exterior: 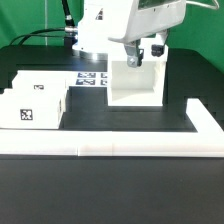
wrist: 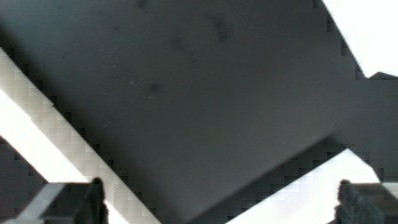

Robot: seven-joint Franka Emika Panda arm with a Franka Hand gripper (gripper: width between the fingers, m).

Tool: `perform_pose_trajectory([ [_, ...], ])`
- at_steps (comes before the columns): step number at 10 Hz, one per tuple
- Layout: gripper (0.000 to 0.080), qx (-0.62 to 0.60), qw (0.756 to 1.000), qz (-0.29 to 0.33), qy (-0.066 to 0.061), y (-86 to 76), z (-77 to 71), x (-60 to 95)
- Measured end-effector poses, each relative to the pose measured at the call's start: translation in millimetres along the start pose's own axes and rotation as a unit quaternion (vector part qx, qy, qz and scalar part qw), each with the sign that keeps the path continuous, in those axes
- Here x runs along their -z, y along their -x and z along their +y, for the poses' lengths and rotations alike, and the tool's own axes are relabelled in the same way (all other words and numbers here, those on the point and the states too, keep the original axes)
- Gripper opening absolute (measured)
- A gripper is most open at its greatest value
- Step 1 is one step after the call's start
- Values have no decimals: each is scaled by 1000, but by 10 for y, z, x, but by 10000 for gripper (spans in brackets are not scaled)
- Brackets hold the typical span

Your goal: Assemble drawer

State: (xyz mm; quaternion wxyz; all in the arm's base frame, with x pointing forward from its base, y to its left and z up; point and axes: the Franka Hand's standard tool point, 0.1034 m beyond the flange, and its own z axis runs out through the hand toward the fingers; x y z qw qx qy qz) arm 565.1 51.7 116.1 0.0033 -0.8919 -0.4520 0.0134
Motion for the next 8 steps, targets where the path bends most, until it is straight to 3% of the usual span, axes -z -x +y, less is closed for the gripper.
perform_pose_trajectory([
  [7, 650, 0, 1000, 0, 0, 7, 4, 3],
  [8, 650, -20, 1000, -1, 1, 97, -42, 58],
])
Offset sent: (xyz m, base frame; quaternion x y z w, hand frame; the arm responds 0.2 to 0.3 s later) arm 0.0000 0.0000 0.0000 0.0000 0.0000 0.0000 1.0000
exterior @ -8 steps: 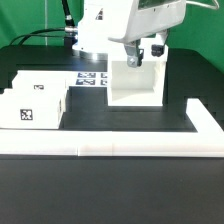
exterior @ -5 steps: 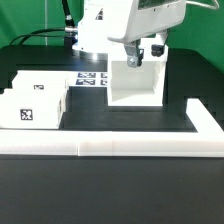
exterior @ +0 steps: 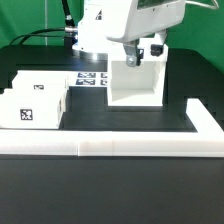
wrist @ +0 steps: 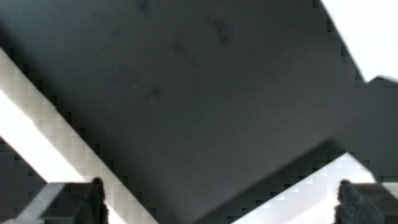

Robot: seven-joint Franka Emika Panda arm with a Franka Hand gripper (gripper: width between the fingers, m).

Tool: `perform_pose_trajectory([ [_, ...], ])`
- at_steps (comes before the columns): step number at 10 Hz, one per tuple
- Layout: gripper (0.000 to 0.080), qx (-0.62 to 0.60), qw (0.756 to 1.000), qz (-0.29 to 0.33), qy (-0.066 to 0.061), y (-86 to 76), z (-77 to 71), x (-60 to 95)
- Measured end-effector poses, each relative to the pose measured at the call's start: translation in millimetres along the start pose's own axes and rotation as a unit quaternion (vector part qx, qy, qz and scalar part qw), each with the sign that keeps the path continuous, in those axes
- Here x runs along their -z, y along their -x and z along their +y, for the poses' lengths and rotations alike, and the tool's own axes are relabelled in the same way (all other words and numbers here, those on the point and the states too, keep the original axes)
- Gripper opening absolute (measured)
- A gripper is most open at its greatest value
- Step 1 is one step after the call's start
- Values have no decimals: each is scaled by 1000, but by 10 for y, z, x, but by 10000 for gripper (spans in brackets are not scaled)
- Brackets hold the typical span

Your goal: Assemble drawer

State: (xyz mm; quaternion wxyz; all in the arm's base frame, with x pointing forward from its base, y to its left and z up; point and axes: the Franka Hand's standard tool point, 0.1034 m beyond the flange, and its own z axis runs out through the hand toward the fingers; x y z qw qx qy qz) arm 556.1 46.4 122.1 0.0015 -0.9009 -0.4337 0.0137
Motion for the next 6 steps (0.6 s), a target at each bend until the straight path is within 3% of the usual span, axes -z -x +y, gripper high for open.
perform_pose_trajectory([
  [2, 650, -80, 997, -7, 4, 188, -348, 166],
  [3, 650, -97, 995, -7, 4, 211, -449, 231],
  [6, 650, -99, 995, -6, 1, 220, -453, 219],
])
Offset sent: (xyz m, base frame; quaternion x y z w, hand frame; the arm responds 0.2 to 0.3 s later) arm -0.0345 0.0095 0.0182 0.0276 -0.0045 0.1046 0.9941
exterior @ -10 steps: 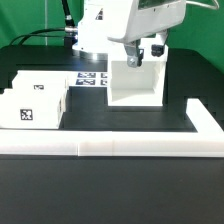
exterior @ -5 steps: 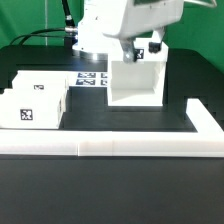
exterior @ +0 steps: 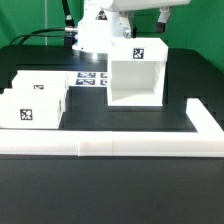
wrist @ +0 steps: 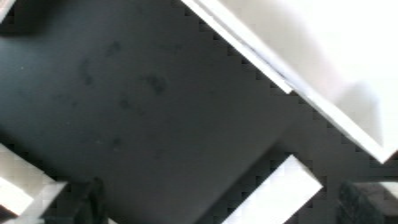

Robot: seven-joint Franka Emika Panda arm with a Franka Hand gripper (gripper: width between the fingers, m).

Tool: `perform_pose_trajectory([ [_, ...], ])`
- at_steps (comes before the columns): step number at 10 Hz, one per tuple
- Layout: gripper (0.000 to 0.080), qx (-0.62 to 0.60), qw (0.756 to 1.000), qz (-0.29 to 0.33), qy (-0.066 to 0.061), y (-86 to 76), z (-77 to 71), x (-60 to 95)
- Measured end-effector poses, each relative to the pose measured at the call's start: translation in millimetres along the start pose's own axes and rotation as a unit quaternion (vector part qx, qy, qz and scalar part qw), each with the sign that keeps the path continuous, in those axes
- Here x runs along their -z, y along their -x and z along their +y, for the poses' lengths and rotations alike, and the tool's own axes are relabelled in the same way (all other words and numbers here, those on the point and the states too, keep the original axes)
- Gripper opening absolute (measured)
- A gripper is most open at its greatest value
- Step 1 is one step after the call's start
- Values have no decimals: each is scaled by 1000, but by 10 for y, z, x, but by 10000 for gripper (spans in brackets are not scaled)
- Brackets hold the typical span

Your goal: Assemble drawer

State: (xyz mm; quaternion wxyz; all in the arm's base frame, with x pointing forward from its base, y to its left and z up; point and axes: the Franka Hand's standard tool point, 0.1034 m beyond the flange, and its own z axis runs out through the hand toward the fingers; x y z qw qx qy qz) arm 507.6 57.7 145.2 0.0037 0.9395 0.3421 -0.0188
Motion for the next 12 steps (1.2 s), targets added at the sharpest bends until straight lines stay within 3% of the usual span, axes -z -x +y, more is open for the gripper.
perform_pose_trajectory([
  [2, 650, -29, 1000, 1, 1, 48, 35, -13],
  [4, 650, -127, 992, -3, 1, 205, -200, -49],
  [6, 650, -201, 979, -6, -25, 212, -349, -67],
  [7, 650, -216, 976, -6, -29, 215, -369, -76],
  [11, 650, -223, 974, -5, -27, 217, -378, -82],
  [12, 650, -271, 962, 2, -24, 256, -518, -111],
])
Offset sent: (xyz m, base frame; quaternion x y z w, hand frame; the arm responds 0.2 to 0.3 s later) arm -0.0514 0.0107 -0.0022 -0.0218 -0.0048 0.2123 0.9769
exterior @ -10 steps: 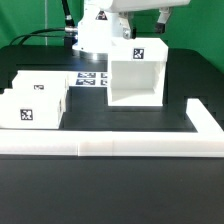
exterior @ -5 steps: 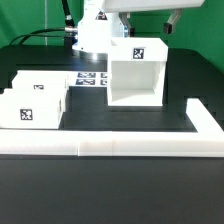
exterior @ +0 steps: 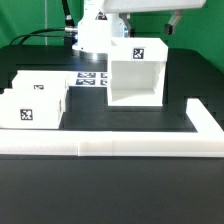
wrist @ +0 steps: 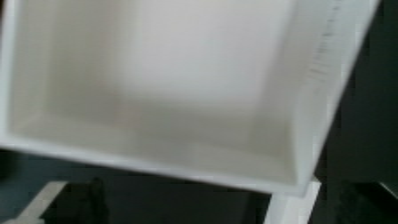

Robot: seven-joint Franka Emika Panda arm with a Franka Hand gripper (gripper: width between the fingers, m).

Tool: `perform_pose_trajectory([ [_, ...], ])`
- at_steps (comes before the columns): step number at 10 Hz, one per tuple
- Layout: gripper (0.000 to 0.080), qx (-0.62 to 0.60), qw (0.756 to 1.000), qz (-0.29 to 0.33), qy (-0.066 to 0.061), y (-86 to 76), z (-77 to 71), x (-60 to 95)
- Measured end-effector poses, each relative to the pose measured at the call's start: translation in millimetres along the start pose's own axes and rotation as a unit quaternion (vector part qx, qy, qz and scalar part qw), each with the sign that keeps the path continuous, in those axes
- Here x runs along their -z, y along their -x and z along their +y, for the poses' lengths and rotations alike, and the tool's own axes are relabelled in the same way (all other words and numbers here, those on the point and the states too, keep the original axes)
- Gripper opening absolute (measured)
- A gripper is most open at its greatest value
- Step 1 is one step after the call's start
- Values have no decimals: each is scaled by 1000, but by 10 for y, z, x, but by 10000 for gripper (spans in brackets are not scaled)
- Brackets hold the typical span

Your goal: Assemble drawer

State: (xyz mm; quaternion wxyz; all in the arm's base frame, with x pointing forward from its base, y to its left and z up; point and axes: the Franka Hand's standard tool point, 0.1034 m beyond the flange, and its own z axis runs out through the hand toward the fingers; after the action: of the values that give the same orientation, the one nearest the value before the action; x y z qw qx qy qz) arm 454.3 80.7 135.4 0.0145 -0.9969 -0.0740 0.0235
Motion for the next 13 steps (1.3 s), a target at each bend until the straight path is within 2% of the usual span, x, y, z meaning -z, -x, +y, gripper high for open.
perform_pose_trajectory([
  [1, 650, -30, 1000, -3, -4, 147, -113, -49],
  [3, 650, -59, 998, -4, -5, 229, -227, -126],
  [7, 650, -64, 998, -3, -6, 343, -274, -339],
  [9, 650, -65, 998, -5, -7, 348, -279, -370],
  [10, 517, -65, 998, -5, -8, 350, -280, -399],
  [11, 517, -63, 998, -6, -8, 352, -266, -408],
  [13, 241, -62, 998, -6, -7, 352, -259, -407],
])
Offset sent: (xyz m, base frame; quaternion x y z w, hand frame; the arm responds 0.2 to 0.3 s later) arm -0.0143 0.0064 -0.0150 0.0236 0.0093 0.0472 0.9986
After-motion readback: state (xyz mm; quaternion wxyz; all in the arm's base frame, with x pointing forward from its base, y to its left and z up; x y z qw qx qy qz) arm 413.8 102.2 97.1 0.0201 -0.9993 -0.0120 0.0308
